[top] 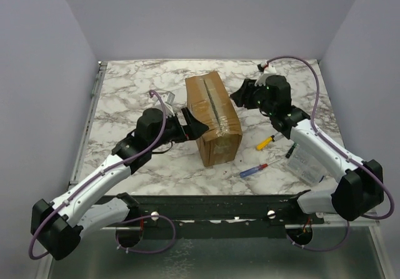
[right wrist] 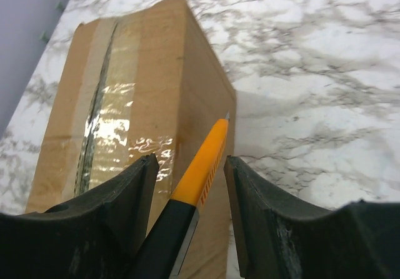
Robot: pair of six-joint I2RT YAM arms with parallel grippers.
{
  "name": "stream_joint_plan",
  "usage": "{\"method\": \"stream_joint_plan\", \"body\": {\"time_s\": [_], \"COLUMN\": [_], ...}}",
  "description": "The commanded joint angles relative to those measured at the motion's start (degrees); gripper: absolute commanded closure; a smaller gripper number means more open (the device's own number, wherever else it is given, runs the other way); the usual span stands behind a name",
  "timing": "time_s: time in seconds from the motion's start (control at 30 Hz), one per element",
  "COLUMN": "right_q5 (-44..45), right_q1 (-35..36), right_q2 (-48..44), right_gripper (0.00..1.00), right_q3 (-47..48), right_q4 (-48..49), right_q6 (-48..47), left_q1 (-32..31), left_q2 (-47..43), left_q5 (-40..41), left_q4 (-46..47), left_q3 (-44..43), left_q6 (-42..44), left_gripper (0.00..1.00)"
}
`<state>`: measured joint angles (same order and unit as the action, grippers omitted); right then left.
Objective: Unpack the express box
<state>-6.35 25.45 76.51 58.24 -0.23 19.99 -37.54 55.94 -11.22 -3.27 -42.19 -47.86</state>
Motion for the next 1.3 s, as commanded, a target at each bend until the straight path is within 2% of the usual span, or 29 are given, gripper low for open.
{"method": "stream_joint_plan", "body": {"time_s": [0.0, 0.13, 0.2, 0.33, 0.47, 0.63, 0.87, 0.97, 1.07, 1.27], "right_q5": [17.73, 24.05, 23.37, 13.5, 0.96, -10.5, -27.64, -29.71, -32.29, -33.82], "right_q1": [0.3, 0.3, 0.3, 0.3, 0.3, 0.3, 0.3, 0.34, 0.45, 1.36], "right_q2": [-0.75, -4.35, -6.04, -9.39, -11.54, -12.27, -9.24, -8.34, -7.85, -5.84], "right_gripper": [0.99, 0.99, 0.99, 0.99, 0.99, 0.99, 0.99, 0.99, 0.99, 0.99], "right_q3": [6.99, 9.41, 11.23, 16.39, 19.23, 20.33, 19.68, 18.77, 18.18, 18.09], "right_q4": [-10.36, -13.44, -15.3, -20.01, -21.93, -21.56, -16.65, -16.05, -16.0, -18.74], "right_q6": [-1.97, -6.15, -7.26, -4.74, 1.16, 6.92, 13.21, 14.46, 14.85, 12.65], "left_q1": [-0.01, -0.06, -0.06, 0.0, -0.05, -0.07, -0.1, -0.11, -0.17, -1.05], "left_q2": [-3.88, -4.24, -2.68, 2.51, 5.78, 5.34, 3.21, 2.32, 1.97, 5.42], "left_q5": [14.21, 18.56, 18.5, 12.02, 1.7, -8.01, -16.71, -22.05, -23.17, -25.24], "left_q4": [-16.22, -19.09, -18.74, -14.81, -9.36, -4.31, -3.99, -4.0, -4.0, -2.68], "left_q3": [-10.13, -15.36, -18.21, -25.38, -29.35, -28.14, -25.0, -23.76, -22.08, -20.81], "left_q6": [12.57, 17.2, 19.0, 24.63, 30.43, 37.1, 57.21, 61.93, 64.83, 64.96], "left_gripper": [0.01, 0.01, 0.01, 0.01, 0.01, 0.01, 0.01, 0.01, 0.01, 0.01]}}
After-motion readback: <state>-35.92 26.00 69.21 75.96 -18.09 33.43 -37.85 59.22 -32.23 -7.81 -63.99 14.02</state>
